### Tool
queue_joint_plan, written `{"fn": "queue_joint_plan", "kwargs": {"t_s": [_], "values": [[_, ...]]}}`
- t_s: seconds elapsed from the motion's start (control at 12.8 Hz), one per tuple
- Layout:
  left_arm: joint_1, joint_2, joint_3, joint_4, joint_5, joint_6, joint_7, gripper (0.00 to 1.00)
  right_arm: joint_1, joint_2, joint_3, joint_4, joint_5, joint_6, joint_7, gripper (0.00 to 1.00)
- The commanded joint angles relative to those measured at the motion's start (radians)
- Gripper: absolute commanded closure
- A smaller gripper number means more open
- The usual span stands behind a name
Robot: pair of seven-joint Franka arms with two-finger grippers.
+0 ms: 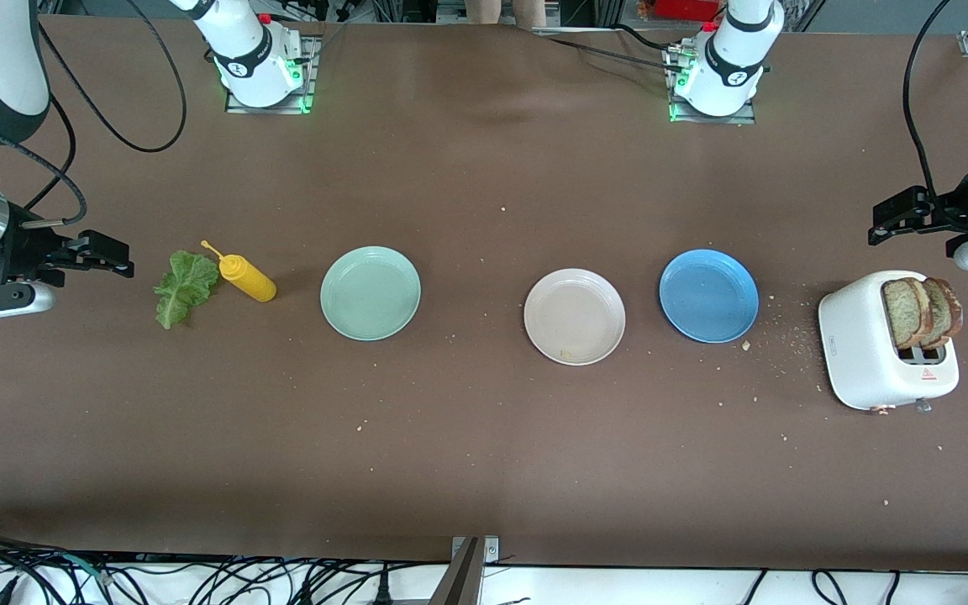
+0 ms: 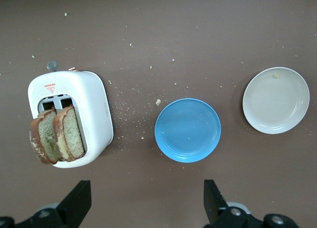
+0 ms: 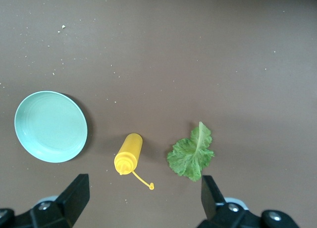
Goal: Make sandwich in beige plate with both arms
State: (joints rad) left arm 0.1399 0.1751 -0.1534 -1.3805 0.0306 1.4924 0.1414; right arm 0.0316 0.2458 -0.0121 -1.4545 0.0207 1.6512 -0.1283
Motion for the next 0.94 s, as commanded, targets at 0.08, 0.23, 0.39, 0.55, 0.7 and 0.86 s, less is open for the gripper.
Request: {"fn": "queue_joint_plan", "kwargs": {"t_s": [0.08,0.23,0.39,0.55,0.7,0.86], "values": [[-0.005,0.014,-0.005,0.031,0.025,-0.006,0.004,0.0,-0.001,0.003,0.0,0.006,0.004,0.002,-0.004,0.0],[-0.005,0.014,-0.005,0.031,0.025,-0.006,0.004,0.0,-0.001,0.003,0.0,0.006,0.004,0.001,-0.004,0.0],[-0.005,0.014,-0.006,0.031,0.025,-0.006,0.004,0.0,-0.001,0.003,0.0,0.006,0.005,0.002,-0.004,0.0],[-0.005,0.014,-0.015,0.031,0.026,-0.004,0.004,0.0,-0.001,0.003,0.0,0.006,0.005,0.001,-0.004,0.0],[-0.005,0.014,-0.017,0.031,0.026,-0.004,0.004,0.0,-0.001,0.003,0.0,0.006,0.004,0.001,-0.004,0.0],[-0.005,0.014,-0.017,0.031,0.026,-0.004,0.004,0.0,-0.001,0.003,0.0,0.006,0.004,0.002,-0.004,0.0]]}}
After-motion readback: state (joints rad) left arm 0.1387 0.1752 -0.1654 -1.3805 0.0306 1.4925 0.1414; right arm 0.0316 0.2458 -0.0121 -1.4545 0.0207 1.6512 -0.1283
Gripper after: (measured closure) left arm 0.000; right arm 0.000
